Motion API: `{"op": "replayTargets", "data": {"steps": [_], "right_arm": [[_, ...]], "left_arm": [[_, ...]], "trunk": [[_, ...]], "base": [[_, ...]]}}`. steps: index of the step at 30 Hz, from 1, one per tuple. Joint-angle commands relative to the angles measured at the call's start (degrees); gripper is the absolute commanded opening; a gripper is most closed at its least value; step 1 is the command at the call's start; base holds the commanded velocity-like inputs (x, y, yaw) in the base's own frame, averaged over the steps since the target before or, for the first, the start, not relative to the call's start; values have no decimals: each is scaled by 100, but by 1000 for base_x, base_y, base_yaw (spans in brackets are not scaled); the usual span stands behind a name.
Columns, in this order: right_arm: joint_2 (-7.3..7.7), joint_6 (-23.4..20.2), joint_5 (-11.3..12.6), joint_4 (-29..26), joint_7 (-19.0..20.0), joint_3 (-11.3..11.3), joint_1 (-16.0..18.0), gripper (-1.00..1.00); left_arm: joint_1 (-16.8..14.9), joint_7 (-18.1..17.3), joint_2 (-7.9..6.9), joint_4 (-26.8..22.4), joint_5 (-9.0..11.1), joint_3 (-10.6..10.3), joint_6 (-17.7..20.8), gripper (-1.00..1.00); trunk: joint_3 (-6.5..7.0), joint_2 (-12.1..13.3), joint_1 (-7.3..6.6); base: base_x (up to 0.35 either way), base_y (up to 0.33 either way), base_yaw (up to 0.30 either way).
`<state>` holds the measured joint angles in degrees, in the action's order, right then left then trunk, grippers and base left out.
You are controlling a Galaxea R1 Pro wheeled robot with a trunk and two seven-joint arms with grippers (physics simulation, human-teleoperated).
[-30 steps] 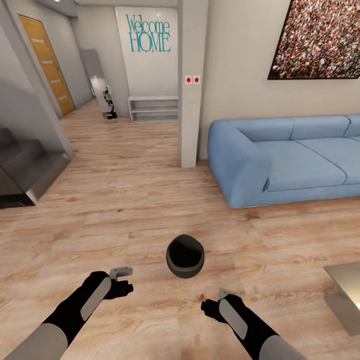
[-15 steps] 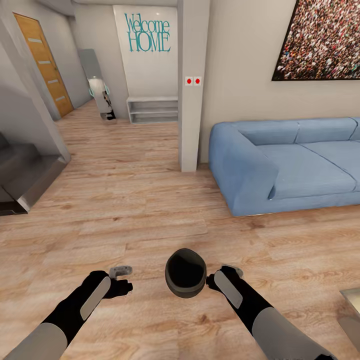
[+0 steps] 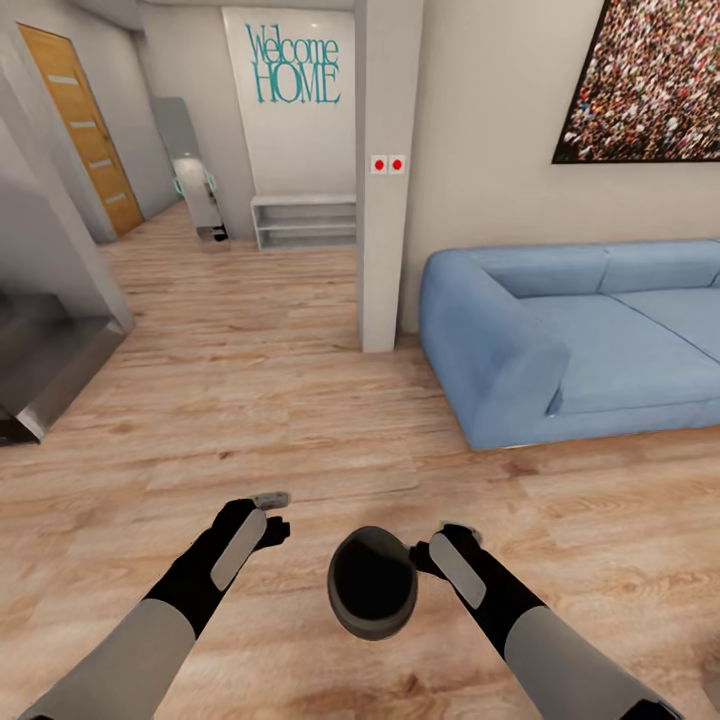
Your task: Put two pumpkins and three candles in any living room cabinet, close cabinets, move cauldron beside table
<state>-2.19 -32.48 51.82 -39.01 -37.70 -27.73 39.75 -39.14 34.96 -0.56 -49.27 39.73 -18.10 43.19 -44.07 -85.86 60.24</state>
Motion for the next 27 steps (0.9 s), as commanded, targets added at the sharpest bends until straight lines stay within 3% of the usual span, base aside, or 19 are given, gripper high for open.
{"op": "replayTargets", "data": {"steps": [1,6,10,12,18,22,27], "right_arm": [[3,-10,41,-6,-49,-22,5,100],[-12,-25,8,-4,-72,-20,6,100],[-24,-21,-2,-2,-78,-22,6,100],[-26,-17,-1,-2,-79,-22,6,100],[-33,-13,-5,3,-80,-22,6,100],[-43,-14,-5,7,-85,-24,6,100],[-52,-13,-12,7,-111,-44,4,100]], "left_arm": [[-5,70,20,12,49,-16,-9,100],[-6,111,120,97,66,-30,-146,100],[-3,118,379,108,10,-74,-319,100],[0,120,429,109,-8,-88,-367,100],[2,118,463,131,-2,-82,-431,100],[-5,71,544,582,62,-97,-433,100],[-6,89,624,723,76,-55,-426,100]], "trunk": [[-5,-3,3],[-5,-3,3],[-5,-3,3],[-5,-3,3],[-5,-3,3],[-5,-3,3],[-5,-3,3]], "base": [[286,0,0],[264,0,0],[200,0,0],[119,0,0],[28,0,0],[3,0,0],[0,0,0]]}}
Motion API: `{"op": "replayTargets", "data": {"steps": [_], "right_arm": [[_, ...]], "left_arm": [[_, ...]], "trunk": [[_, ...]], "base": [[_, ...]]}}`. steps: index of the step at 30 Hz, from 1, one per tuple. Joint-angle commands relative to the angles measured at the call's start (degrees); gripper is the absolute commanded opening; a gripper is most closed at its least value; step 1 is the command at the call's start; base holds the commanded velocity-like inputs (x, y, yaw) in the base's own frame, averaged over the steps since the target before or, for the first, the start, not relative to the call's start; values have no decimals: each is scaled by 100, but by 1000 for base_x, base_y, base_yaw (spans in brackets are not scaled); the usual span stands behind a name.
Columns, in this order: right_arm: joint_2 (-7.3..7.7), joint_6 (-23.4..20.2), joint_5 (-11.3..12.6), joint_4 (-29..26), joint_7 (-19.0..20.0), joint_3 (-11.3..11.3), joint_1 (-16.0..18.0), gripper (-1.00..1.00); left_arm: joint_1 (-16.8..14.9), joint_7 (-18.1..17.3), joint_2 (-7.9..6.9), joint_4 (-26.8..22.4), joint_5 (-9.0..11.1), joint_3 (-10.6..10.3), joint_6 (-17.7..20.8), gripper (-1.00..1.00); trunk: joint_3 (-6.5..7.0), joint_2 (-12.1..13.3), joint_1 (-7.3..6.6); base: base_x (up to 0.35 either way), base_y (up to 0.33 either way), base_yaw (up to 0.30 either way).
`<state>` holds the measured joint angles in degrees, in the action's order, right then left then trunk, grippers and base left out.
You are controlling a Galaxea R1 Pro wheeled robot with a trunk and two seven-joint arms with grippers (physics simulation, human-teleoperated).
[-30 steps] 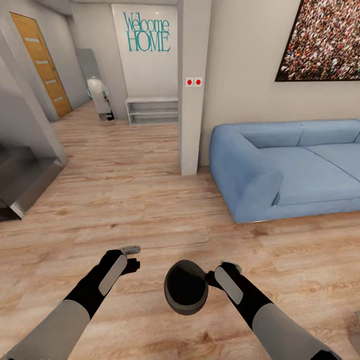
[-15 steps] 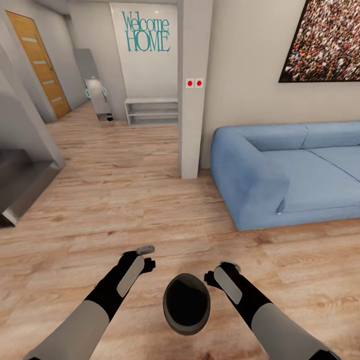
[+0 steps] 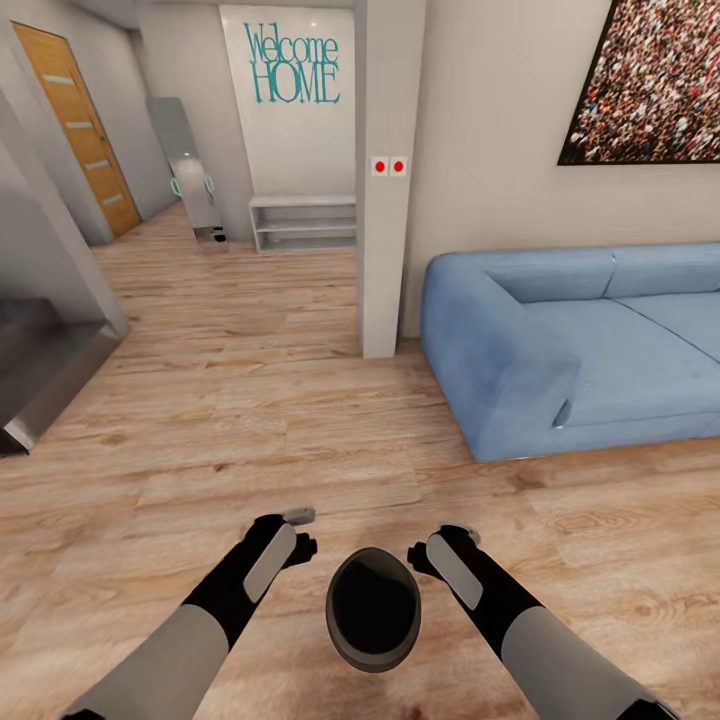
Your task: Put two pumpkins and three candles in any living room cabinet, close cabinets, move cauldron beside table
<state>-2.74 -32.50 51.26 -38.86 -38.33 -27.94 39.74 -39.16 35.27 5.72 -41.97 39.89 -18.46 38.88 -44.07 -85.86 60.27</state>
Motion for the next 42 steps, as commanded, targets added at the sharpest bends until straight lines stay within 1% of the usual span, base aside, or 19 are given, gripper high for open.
{"op": "replayTargets", "data": {"steps": [1,3,6,15,19,24,34,39,41,42], "right_arm": [[0,-10,43,-5,-49,-29,4,100],[-3,-10,42,-1,-43,-38,5,100],[0,-10,42,1,-28,-47,3,100],[2,-10,42,2,0,-53,5,100],[2,-24,57,2,20,-58,7,100],[2,-173,54,2,41,-62,2,100],[2,-212,30,-3,45,-66,1,100],[2,-212,25,-7,51,-70,3,100],[2,-212,21,-10,53,-71,6,100],[2,-212,19,-12,53,-71,3,100]], "left_arm": [[-4,73,17,0,64,-12,10,100],[-4,116,67,-12,64,-5,26,100],[-4,143,97,-4,66,-6,36,100],[-4,148,105,-6,58,-9,26,100],[-4,147,118,-3,55,-9,25,100],[-4,145,142,3,54,-37,23,100],[-4,91,211,8,61,-65,36,100],[-1,70,309,18,68,-85,40,100],[2,58,334,20,70,-151,33,100],[3,52,340,21,73,-216,29,100]], "trunk": [[-5,-3,0],[-5,-3,0],[-5,-3,0],[-5,-3,0],[-77,-163,88],[-167,-364,197],[-346,-765,417],[-436,-965,527],[-472,-1046,571],[-490,-1086,593]], "base": [[0,0,0],[0,0,0],[0,0,0],[0,0,0],[0,0,0],[0,0,0],[0,0,0],[0,0,0],[0,0,0],[0,0,0]]}}
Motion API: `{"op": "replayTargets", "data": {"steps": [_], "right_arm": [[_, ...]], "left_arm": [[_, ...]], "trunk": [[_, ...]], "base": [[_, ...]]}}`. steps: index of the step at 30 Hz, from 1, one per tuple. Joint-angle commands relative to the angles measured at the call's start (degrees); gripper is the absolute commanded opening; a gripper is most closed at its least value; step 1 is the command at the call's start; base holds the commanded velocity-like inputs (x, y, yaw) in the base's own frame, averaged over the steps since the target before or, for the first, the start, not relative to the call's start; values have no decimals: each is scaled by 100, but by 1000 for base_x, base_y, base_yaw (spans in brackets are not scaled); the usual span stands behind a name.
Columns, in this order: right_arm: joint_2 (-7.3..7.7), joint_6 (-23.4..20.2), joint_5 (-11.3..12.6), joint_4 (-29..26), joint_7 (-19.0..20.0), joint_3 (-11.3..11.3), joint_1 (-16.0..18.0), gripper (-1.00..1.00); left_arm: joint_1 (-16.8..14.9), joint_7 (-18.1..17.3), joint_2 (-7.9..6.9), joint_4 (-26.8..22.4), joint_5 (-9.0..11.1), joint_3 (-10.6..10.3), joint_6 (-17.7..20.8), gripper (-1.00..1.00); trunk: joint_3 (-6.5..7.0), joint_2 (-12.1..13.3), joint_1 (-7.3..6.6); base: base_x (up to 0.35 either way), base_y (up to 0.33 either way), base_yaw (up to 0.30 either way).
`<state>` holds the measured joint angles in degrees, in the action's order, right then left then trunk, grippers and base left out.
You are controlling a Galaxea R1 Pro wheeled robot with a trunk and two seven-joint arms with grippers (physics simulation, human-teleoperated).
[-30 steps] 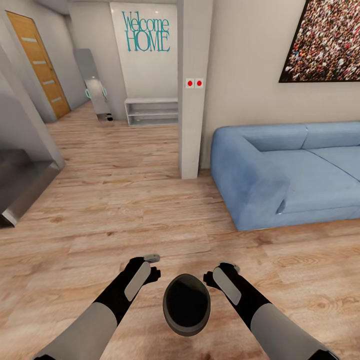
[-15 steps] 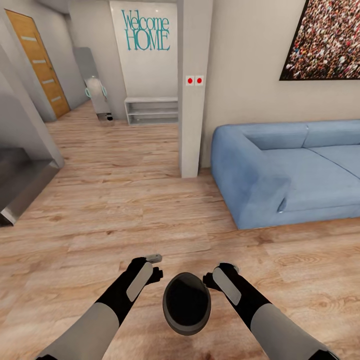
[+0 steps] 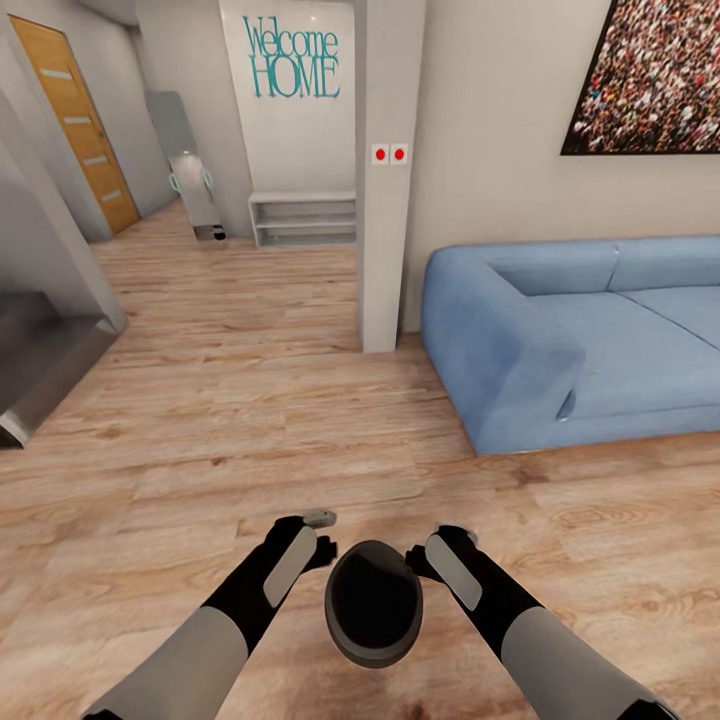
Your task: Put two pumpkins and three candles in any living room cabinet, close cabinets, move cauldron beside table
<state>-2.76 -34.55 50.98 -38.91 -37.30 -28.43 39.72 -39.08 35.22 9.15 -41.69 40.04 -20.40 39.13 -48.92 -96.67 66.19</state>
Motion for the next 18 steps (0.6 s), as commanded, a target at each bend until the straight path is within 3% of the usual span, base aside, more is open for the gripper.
{"op": "replayTargets", "data": {"steps": [1,5,12,18], "right_arm": [[4,-8,47,-8,-50,-22,4,100],[4,-8,37,-14,-50,-23,5,100],[4,12,35,-20,-46,-24,8,100],[4,38,32,-20,85,-30,6,100]], "left_arm": [[-4,55,-1,-7,58,-54,4,100],[-3,48,11,-6,64,-185,-1,100],[-1,17,16,-5,61,-217,-16,100],[6,-469,3,65,38,-275,-34,100]], "trunk": [[-23,-44,22],[-95,-205,110],[-221,-485,264],[-328,-726,396]], "base": [[0,0,0],[0,0,0],[0,0,0],[0,0,0]]}}
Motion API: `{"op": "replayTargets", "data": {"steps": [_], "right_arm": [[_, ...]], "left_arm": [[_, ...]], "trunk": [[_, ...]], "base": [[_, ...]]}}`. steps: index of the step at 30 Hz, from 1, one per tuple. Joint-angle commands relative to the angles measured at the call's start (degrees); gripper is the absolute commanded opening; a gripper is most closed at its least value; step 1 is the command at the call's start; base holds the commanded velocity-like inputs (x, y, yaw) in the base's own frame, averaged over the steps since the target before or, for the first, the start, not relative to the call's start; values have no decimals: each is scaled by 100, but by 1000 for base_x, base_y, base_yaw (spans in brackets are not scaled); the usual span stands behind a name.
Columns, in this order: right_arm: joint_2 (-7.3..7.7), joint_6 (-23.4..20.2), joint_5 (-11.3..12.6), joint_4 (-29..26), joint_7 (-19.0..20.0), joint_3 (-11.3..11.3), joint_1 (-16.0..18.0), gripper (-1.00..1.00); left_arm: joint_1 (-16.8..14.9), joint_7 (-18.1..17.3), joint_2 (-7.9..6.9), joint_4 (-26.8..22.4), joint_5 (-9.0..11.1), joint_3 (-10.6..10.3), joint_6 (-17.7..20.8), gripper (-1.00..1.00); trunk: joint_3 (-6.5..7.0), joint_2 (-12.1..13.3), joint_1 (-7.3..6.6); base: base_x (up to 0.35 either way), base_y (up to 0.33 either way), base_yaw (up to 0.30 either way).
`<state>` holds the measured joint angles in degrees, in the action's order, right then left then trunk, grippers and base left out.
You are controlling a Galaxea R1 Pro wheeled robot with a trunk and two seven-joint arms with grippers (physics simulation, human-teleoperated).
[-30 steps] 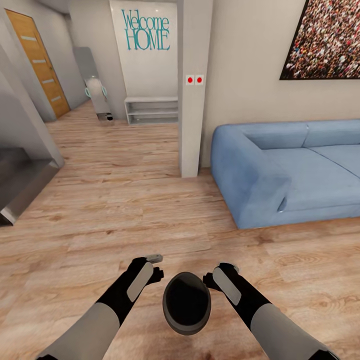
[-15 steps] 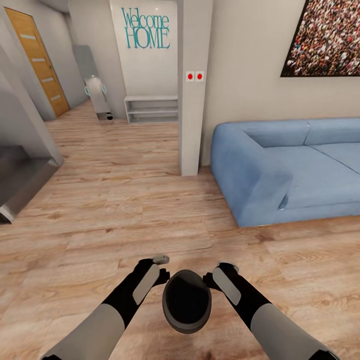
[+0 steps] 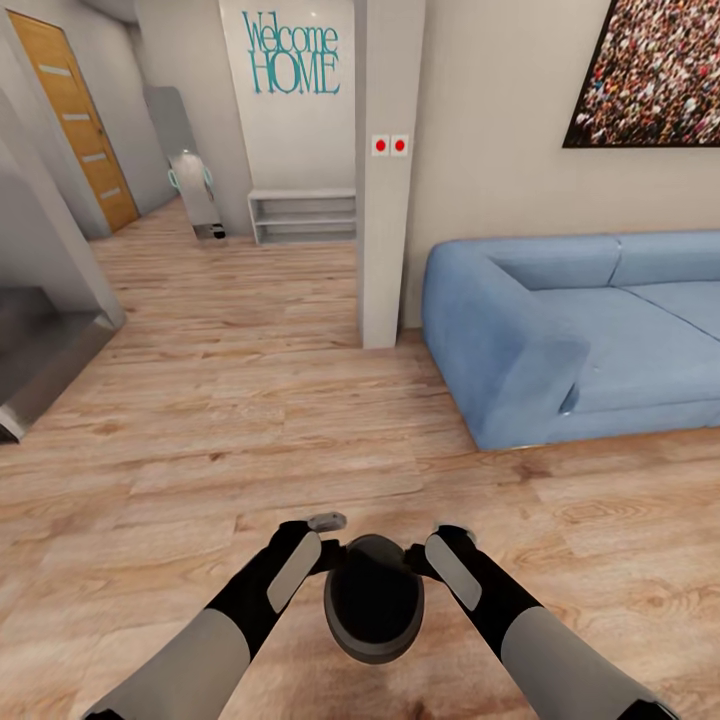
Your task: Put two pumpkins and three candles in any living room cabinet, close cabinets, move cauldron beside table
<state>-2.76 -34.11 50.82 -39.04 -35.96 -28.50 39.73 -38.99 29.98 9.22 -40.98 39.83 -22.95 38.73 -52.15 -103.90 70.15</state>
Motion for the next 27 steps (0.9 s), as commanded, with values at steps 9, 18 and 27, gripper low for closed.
{"op": "replayTargets", "data": {"steps": [9,18,27], "right_arm": [[4,6,47,-7,101,-204,3,100],[4,39,42,-5,112,-225,5,100],[8,262,42,-5,116,-226,5,100]], "left_arm": [[-11,-43,-8,76,51,-118,-126,100],[-10,-45,-8,81,59,-114,-253,100],[-7,-39,-8,81,65,-113,-467,100]], "trunk": [[-167,-365,198],[-328,-726,395],[-490,-1087,593]], "base": [[0,0,0],[0,0,0],[0,0,0]]}}
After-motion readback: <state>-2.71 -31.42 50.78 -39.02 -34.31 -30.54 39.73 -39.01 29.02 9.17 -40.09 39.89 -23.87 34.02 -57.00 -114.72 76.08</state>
